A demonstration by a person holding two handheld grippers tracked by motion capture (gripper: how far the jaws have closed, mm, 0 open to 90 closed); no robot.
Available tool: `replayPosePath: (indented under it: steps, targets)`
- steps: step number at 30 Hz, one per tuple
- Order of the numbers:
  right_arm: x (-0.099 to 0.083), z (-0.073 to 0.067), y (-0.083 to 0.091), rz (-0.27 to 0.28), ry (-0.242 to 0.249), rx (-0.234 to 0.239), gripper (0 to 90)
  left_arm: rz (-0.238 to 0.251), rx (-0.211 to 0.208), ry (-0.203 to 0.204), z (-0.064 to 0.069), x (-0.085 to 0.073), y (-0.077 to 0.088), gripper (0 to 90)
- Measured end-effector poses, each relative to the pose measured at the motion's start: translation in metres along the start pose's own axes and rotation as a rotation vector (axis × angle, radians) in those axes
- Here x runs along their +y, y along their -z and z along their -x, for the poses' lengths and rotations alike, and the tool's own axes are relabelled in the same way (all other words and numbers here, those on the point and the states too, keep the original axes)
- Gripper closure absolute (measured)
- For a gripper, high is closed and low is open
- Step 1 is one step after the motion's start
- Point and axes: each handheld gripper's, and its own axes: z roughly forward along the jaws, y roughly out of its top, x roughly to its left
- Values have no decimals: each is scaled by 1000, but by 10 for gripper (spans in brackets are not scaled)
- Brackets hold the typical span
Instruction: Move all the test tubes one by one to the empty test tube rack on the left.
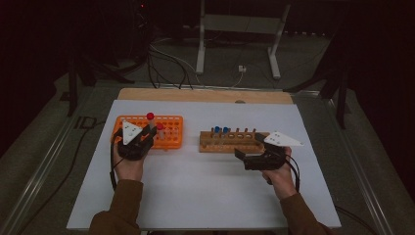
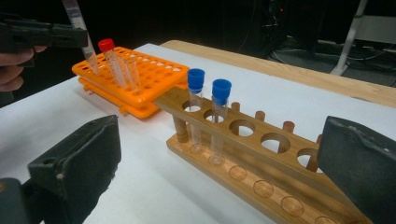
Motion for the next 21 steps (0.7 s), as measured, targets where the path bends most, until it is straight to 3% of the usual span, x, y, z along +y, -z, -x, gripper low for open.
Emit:
replayPosePath:
  steps: [12, 21]
  targets:
    - [-1, -1, -1, -1, 2, 4, 0, -9, 42, 26, -6, -7, -16, 755]
    - [-1, -1, -1, -1, 0, 7, 0, -53, 46, 34, -7, -20, -25, 755]
